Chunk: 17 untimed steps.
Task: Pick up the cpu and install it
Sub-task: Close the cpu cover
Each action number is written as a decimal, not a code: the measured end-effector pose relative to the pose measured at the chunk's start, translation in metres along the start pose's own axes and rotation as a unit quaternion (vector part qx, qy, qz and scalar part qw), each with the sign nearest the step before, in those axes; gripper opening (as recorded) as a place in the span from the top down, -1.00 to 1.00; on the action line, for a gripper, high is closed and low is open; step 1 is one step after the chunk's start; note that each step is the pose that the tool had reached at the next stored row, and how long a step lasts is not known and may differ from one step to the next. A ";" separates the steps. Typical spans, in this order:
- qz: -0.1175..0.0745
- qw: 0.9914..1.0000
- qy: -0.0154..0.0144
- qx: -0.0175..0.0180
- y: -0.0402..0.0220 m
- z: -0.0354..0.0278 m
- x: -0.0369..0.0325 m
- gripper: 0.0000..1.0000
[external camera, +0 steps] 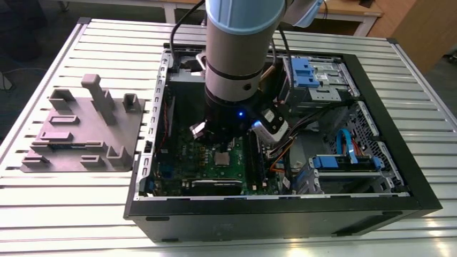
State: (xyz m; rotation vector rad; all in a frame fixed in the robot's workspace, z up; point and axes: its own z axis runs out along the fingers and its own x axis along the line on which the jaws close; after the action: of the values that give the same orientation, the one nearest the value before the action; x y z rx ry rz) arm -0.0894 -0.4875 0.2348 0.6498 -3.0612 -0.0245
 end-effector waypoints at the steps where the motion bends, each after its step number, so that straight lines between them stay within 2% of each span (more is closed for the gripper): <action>1: -0.009 1.000 0.000 0.000 0.0000 0.0001 0.0000 0.80; 5: -0.045 0.999 0.001 0.000 0.0000 0.0004 0.0000 0.80; 7: -0.063 0.998 0.001 0.001 0.0000 0.0005 0.0000 0.80; 9: -0.082 0.997 0.001 0.001 0.0000 0.0007 0.0000 0.80; 13: -0.117 0.993 0.002 0.001 0.0000 0.0010 0.0000 0.80; 17: -0.154 0.988 0.003 0.001 0.0000 0.0013 0.0000 0.80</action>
State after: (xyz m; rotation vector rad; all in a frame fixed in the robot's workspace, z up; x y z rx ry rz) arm -0.0893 -0.4875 0.2335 1.1116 -2.9229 -0.0214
